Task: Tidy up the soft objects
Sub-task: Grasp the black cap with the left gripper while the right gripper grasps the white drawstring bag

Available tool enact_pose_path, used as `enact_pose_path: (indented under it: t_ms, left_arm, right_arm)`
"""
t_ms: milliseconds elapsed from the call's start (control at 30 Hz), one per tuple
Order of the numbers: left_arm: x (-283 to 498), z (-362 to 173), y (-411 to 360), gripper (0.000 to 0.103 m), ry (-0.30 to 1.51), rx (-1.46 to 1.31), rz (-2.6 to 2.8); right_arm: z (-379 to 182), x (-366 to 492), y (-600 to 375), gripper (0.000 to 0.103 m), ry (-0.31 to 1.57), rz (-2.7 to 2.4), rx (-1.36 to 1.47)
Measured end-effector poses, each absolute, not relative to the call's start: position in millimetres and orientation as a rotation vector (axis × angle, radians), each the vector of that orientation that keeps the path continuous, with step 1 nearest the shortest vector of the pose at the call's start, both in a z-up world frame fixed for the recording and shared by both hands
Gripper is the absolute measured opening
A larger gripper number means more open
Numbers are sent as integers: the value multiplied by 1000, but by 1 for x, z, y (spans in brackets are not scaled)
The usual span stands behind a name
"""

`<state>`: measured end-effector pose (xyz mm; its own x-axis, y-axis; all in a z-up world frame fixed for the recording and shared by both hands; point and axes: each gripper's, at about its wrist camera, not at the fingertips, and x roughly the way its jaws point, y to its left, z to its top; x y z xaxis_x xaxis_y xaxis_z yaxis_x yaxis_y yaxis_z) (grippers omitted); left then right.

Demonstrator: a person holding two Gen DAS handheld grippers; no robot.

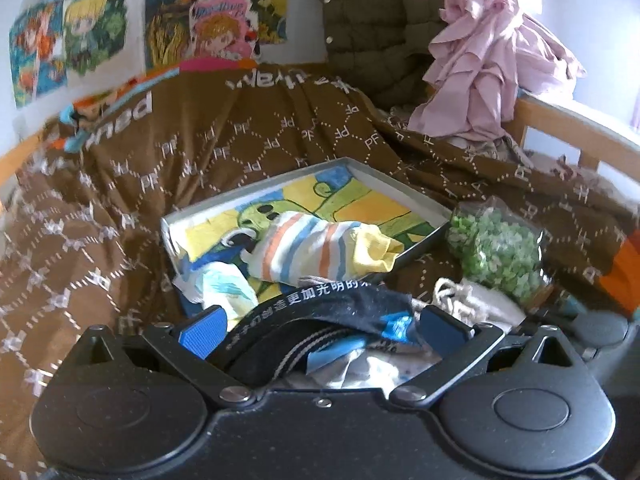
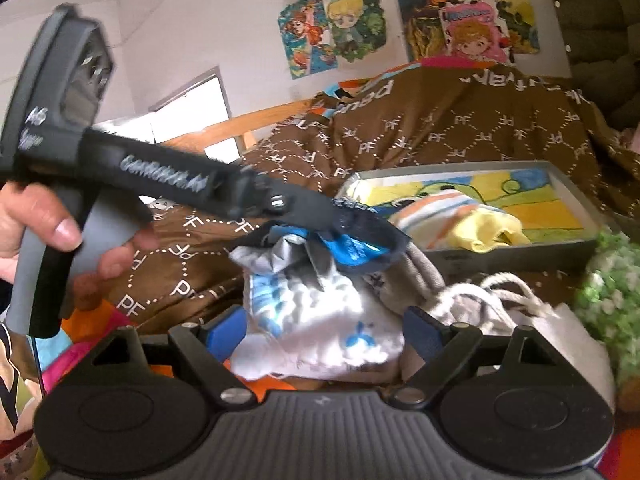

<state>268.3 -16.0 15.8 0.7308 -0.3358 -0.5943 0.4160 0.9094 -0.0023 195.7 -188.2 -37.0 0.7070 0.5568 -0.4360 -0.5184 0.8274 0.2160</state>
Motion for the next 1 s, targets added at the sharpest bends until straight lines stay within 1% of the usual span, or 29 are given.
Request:
enact_pose_path:
  t_ms: [67,133,200,233,300,333,400,433,533,600,633,700,767,800,933,967,1000]
  left_arm:
    - [278,13,-16,102,664,94,-411]
    - [286,10,-15,94,695,61,-405]
    - [294,7,-12,85,732,19,-392]
    - [297,5,-10,83,747,-5,-388]
    - [302,2,-6,69,775,-52,-379]
    - [304,0,-3,66,787,-74,-373]
    - [307,-3,0,55,805,-106,-363]
    - [307,-3,1,53,809,-116,-358]
    - [309,-4,4,46,811,-127,-355]
    - [309,-4,6,38,813,-140,-345]
    - [310,-4,8,36,811,-149,-338]
    - [310,-3,12,26,808,-171,-332]
    - [309,-2,15,19,800,-186,-325]
    - [309,-1,16,17,798,-191,-322]
    - [306,2,18,13,784,-206,-316]
    - [305,3,19,12,783,-209,-319]
    - [304,4,18,11,780,-211,-322]
  right_arm:
    - [-37,197,-187,87,492,597,79]
    - [-35,195,-187,87,468,580,60]
    - [-33,195,-188,86,442,551,43]
    - [-32,196,-189,86,435,535,37]
    - [-32,202,-192,85,432,500,27]
    - [-33,206,-194,85,436,485,26]
    - [-34,213,-198,82,446,455,28]
    - [-35,217,-199,81,452,447,28]
    - [-39,227,-201,73,470,425,14]
    - [-41,231,-200,66,472,413,-6]
    - [-42,231,-199,65,470,411,-15]
    - [-43,232,-197,60,463,409,-36]
    - [-45,232,-194,56,461,411,-58]
    - [-45,232,-193,52,462,413,-68]
    - [-46,231,-188,49,472,442,-90]
    - [-45,230,-187,40,478,459,-97]
    - [-45,230,-185,35,483,472,-107]
